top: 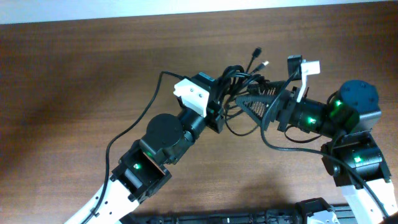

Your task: Untangle cables

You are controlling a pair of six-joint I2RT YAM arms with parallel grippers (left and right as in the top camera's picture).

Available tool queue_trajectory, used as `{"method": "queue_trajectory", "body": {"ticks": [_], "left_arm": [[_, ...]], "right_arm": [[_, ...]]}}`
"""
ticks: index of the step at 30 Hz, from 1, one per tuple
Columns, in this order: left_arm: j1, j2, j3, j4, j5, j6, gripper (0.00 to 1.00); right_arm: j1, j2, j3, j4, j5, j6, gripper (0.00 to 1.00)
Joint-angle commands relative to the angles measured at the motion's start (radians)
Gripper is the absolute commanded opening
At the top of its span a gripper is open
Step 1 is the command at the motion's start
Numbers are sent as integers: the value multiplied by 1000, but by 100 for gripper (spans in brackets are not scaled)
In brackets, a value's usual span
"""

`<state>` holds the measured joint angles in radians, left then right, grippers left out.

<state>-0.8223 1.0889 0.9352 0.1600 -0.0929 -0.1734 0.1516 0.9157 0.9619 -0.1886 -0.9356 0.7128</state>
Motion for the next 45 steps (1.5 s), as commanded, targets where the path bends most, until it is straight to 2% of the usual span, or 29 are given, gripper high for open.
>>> {"method": "queue_trajectory", "body": {"ticks": [1,3,6,9,12,15,19,24,31,37,45], "left_arm": [[1,-17,26,6,79,15,0],[1,-17,26,0,79,15,0],[1,-16,26,-2,79,15,0],[1,-17,26,-2,79,15,0],[1,-17,26,-2,79,15,0],[1,-17,26,-2,79,42,0],[1,-17,26,-5,58,71,0],[1,-17,26,-5,-102,74,0],[1,-17,26,-45,-333,74,0],[1,-17,26,-80,-285,74,0],[1,-17,26,-140,-21,75,0]], "right_arm": [[5,17,5,37,-7,142,85],[5,22,5,48,-6,142,78],[5,29,5,49,-6,142,56],[5,32,5,48,-6,142,43],[5,42,5,48,-5,137,21],[5,53,5,48,-6,130,6],[5,64,5,48,-6,130,4],[5,64,5,48,-25,129,4],[5,64,5,99,-162,31,4],[5,64,5,338,-265,24,4],[-2,64,5,563,-254,24,4]]}}
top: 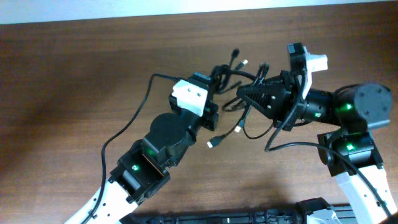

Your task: Untangle cables

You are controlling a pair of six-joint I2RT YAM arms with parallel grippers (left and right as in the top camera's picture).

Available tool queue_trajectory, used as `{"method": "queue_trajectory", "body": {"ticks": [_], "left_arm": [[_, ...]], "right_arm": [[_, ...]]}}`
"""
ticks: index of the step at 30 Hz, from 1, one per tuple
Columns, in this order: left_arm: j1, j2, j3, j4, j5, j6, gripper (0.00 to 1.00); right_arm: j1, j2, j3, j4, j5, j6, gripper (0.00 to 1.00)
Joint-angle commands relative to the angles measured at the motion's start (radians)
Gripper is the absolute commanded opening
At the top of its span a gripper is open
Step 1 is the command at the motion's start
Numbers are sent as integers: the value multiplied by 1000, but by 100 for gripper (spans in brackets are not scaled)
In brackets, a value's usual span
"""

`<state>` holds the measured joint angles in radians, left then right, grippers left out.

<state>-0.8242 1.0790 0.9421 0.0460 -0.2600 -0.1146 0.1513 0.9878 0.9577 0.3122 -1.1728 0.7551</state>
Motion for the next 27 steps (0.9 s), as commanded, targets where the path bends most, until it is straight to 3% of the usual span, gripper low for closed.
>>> {"method": "queue_trajectory", "body": {"ticks": [1,16,27], "left_arm": [[3,-7,19,-35,167,19,0],[3,-8,19,-158,607,215,0],[3,-8,19,-227,631,222,0]], "right_arm": [[-8,-8,9,81,-16,-18,4],[-267,-8,9,198,-23,-19,4],[-357,-3,9,228,-77,-116,4]]}}
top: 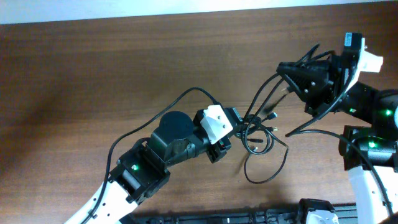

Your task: Untangle cables

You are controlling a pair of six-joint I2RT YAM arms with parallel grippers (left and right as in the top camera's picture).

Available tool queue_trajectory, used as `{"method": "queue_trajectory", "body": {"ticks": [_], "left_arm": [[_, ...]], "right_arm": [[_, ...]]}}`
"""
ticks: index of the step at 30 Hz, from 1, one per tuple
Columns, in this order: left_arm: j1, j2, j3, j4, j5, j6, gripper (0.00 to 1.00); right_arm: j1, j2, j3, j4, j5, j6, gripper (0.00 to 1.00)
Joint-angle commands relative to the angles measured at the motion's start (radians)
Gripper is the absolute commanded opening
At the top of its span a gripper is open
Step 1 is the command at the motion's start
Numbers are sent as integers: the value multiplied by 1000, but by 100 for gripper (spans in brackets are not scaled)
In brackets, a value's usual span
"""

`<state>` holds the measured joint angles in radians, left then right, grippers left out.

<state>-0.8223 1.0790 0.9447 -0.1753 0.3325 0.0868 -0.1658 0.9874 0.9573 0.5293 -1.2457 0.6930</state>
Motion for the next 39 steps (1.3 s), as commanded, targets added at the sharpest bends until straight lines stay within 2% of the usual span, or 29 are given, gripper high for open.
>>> {"method": "queue_trajectory", "body": {"ticks": [1,5,7,9,13,17,23,27,33,34,35,36,38,39], "left_arm": [[1,-8,16,-5,39,20,0],[1,-8,16,2,-21,19,0],[1,-8,16,2,-122,7,0],[1,-8,16,2,-281,-71,0],[1,-8,16,3,-506,-164,0],[1,-12,17,9,-665,-170,0],[8,-40,17,53,-766,-200,0],[41,-70,17,71,-771,-260,0],[87,-110,17,87,-771,-281,0],[92,-115,17,94,-771,-281,0],[98,-121,17,101,-771,-281,0],[103,-125,17,108,-771,-281,0],[116,-130,17,123,-771,-281,0],[124,-131,17,129,-771,-281,0]], "right_arm": [[-51,-3,10,11,-9,-54,4],[-80,-3,10,10,-76,-53,4],[-80,-3,10,10,-99,-49,4],[-80,-3,10,10,-134,-49,4],[-80,-3,10,10,-205,-49,4],[-80,-3,10,10,-282,-49,4],[-80,2,10,-90,-306,-45,4],[-80,28,10,-233,-306,-46,4],[-80,79,10,-397,-306,-47,5],[-79,87,10,-418,-306,-47,8],[-79,94,10,-434,-306,-47,16],[-77,103,10,-454,-306,-47,32],[-77,117,10,-502,-306,-47,70],[-77,123,10,-527,-306,-51,82]]}}
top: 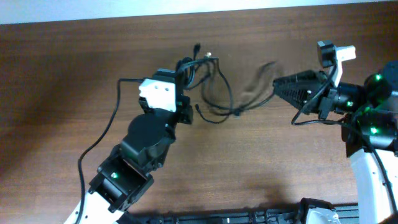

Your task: Untangle cables

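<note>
A tangle of thin black cables (200, 65) sits bunched at the tip of my left gripper (185, 73), which is shut on it. Two plug ends stick up from the bunch at the far side. One black cable loop (225, 109) hangs from the bunch and runs right across the wood. It ends in a motion-blurred strand (261, 78) reaching the tip of my right gripper (275, 87). That gripper's fingers come together in a point and look shut on this strand.
The brown wooden table (74, 56) fills the view. The left arm's own wire (112, 118) trails down its left side. The right arm's wire (311, 117) loops under its wrist. A dark edge runs along the bottom of the frame.
My left gripper has moved from the table's middle up and left with the bunch. My right gripper has come down and left. The cables between them are now drawn out in a long loop.
Both grippers first met at one dense knot at the upper middle. Then they sat slightly apart with plug ends dangling. The right gripper then stood far right with strands fanning to the left gripper at mid-table. Now the bunch is upper left with one stretched loop.
</note>
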You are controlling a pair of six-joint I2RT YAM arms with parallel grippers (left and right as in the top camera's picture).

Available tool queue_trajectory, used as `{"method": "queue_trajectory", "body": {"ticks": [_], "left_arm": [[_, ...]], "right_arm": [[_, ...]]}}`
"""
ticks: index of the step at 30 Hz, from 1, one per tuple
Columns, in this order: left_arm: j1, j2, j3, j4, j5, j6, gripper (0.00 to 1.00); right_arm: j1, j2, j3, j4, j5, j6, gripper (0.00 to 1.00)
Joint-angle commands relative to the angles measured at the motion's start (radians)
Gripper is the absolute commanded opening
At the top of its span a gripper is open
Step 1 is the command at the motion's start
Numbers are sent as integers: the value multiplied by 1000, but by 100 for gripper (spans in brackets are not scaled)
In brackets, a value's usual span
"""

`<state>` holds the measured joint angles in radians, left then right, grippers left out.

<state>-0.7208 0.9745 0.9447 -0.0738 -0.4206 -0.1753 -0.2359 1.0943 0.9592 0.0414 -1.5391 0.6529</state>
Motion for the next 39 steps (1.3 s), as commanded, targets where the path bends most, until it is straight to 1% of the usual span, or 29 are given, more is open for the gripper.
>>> {"method": "queue_trajectory", "body": {"ticks": [1,2,3,5,9,13,14,19,21,23,25,28,30,32,34,35,37,39], "left_arm": [[27,-26,17,32,-18,-23,0],[31,-26,17,35,-18,-25,0],[35,-26,17,36,-18,-39,0],[42,-26,17,36,-18,-57,0],[42,-26,17,36,2,-57,0],[42,-26,17,36,152,-56,0],[43,-25,17,36,209,-56,0],[94,-21,26,24,371,-61,0],[124,-18,49,-19,428,-79,0],[156,-8,81,-74,474,-79,0],[180,7,112,-120,521,-78,0],[214,44,163,-177,637,-61,0],[230,87,196,-199,778,6,0],[231,141,222,-216,918,93,0],[231,187,228,-216,1062,177,0],[231,206,228,-216,1116,213,0],[230,247,228,-216,1218,275,0],[226,282,228,-216,1284,314,0]], "right_arm": [[-6,20,8,-56,-13,-12,88],[-6,23,7,-68,-13,-18,96],[-6,23,6,-69,-13,-21,100],[-6,23,6,-69,-13,-21,99],[-6,23,6,-74,-13,-21,98],[-6,22,6,-80,9,-19,98],[-6,18,6,-90,41,-13,99],[-6,-6,6,-156,202,-10,98],[-6,-16,6,-201,274,-11,98],[-6,-25,6,-256,332,-44,98],[-6,-40,6,-335,396,-101,98],[-6,-78,6,-500,530,-236,98],[-6,-123,6,-609,626,-377,98],[-6,-164,6,-651,635,-483,98],[-6,-204,6,-666,633,-557,98],[-6,-227,6,-668,625,-594,99],[-6,-278,6,-670,581,-710,95],[-6,-333,6,-671,545,-806,94]]}}
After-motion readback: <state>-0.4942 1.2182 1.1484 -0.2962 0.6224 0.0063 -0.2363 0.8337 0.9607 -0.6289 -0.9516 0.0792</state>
